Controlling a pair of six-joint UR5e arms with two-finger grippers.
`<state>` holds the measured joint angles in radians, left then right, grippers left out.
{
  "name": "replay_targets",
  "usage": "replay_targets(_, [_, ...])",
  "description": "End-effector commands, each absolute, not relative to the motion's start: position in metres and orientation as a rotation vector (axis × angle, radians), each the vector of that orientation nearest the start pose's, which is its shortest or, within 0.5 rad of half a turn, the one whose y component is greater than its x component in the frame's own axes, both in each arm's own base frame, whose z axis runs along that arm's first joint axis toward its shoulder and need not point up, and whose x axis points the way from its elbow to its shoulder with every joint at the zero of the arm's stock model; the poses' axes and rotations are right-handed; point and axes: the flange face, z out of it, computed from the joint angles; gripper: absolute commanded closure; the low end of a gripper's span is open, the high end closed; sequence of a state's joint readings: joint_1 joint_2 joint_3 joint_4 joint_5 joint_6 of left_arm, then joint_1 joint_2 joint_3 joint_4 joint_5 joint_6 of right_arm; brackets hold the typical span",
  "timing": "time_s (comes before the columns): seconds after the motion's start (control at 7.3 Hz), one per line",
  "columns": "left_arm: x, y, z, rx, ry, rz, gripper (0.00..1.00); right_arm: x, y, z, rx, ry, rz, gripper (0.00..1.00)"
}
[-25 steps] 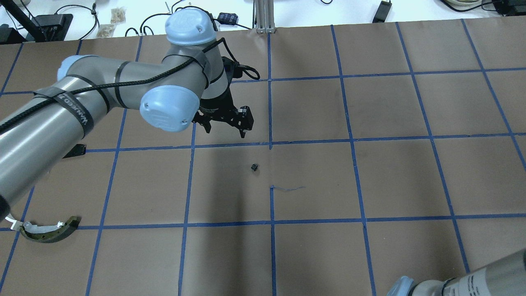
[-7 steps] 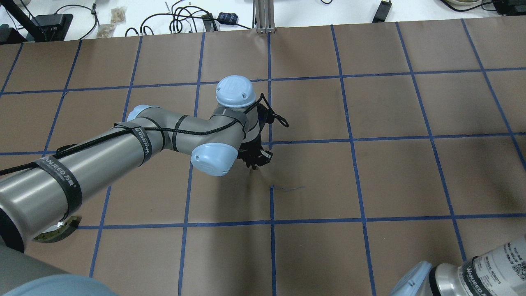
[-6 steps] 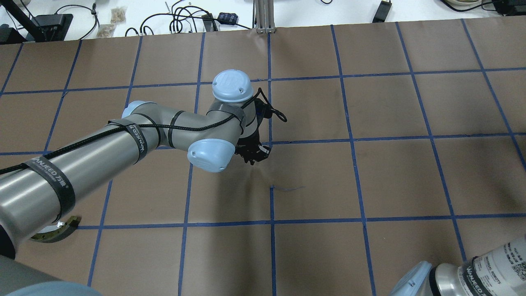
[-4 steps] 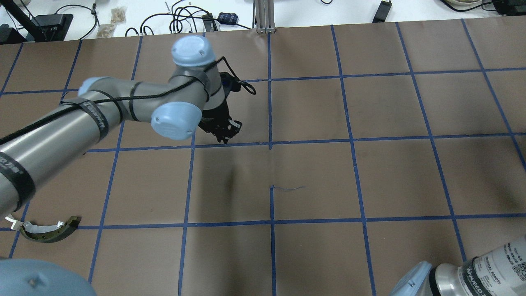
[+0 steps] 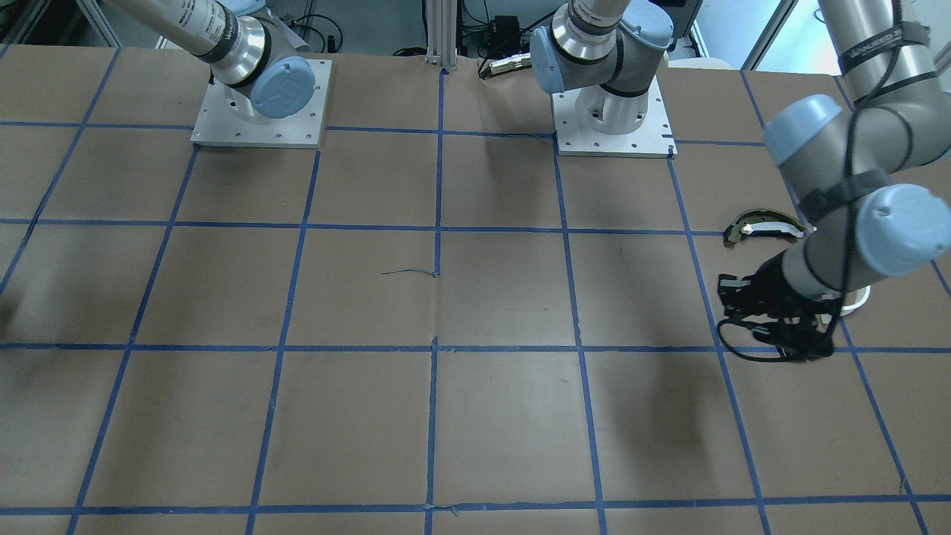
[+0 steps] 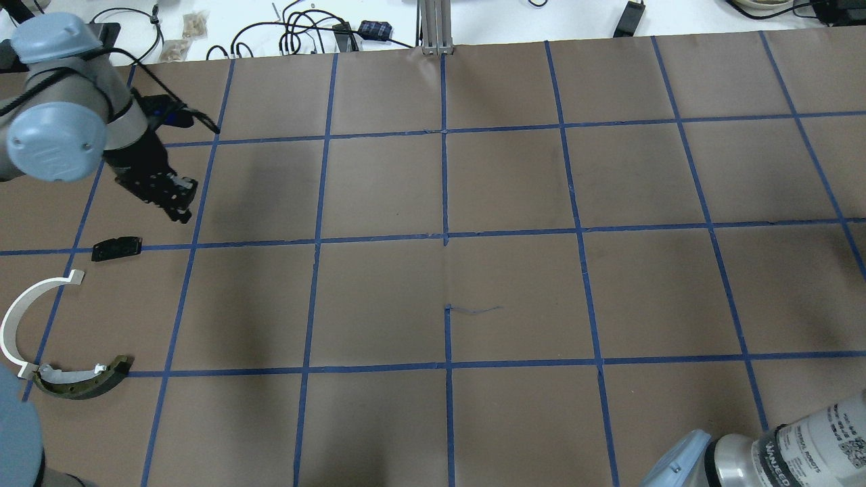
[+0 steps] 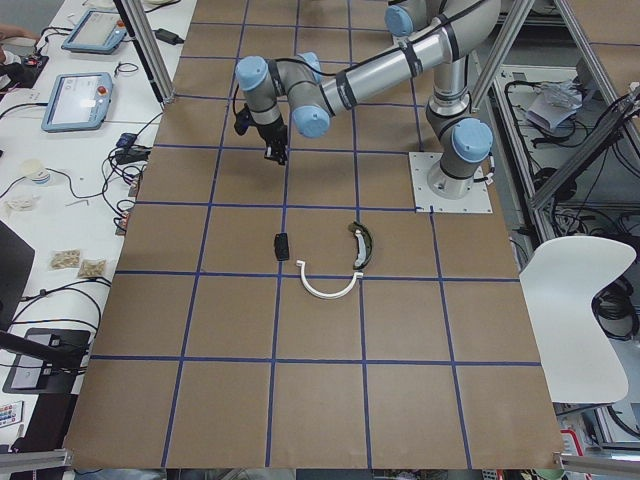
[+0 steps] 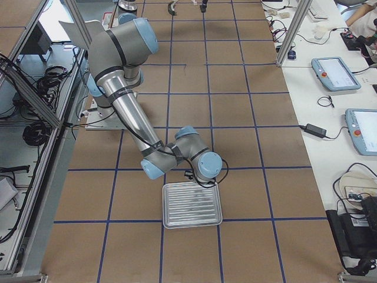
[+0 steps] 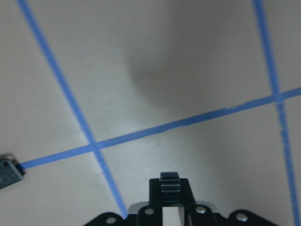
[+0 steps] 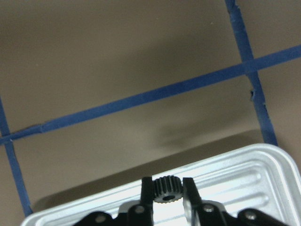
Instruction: Place bearing gear from tray to pile
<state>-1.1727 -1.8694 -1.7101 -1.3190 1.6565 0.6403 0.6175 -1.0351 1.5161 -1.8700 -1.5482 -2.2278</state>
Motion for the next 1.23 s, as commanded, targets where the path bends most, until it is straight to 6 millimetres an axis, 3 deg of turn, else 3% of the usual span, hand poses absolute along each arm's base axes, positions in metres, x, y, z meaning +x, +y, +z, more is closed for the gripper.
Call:
replay_targets(0.0, [0.216,-0.509,0.257,0.306,3.199,0.401,1.0,-0.395,-0.481,0.312,-1.586,2.468,-0.025,0.79])
replay_targets(0.14, [0.246,-0.495,0.241,0.276,3.22,0.401,1.0,-0.348,-0.492,0.354,-1.577,2.491,-0.004,0.79])
replay_targets(0.27, [0.263,-0.487,0.234,0.233,3.235,0.408,1.0,-0.289,-0.503,0.406,-1.617,2.546,0.0,0.79])
replay_targets(0.55, [0.272,-0.495,0.207,0.241,3.232,0.392,1.0,-0.16,-0.504,0.463,-1.406,2.65,0.061,0.79])
replay_targets(0.69, [0.272,-0.495,0.197,0.24,3.246,0.409,1.0,-0.091,-0.506,0.484,-1.374,2.708,0.066,0.78])
replay_targets(0.82, [0.273,-0.496,0.189,0.242,3.253,0.427,1.0,-0.029,-0.504,0.493,-1.21,2.773,0.109,0.79])
replay_targets(0.96, [0.272,-0.497,0.186,0.237,3.258,0.43,0.93,0.03,-0.504,0.495,-1.113,2.823,0.115,0.78])
replay_targets(1.1, [0.272,-0.496,0.185,0.24,3.257,0.44,0.61,0.094,-0.501,0.494,-1.041,2.874,0.115,0.78])
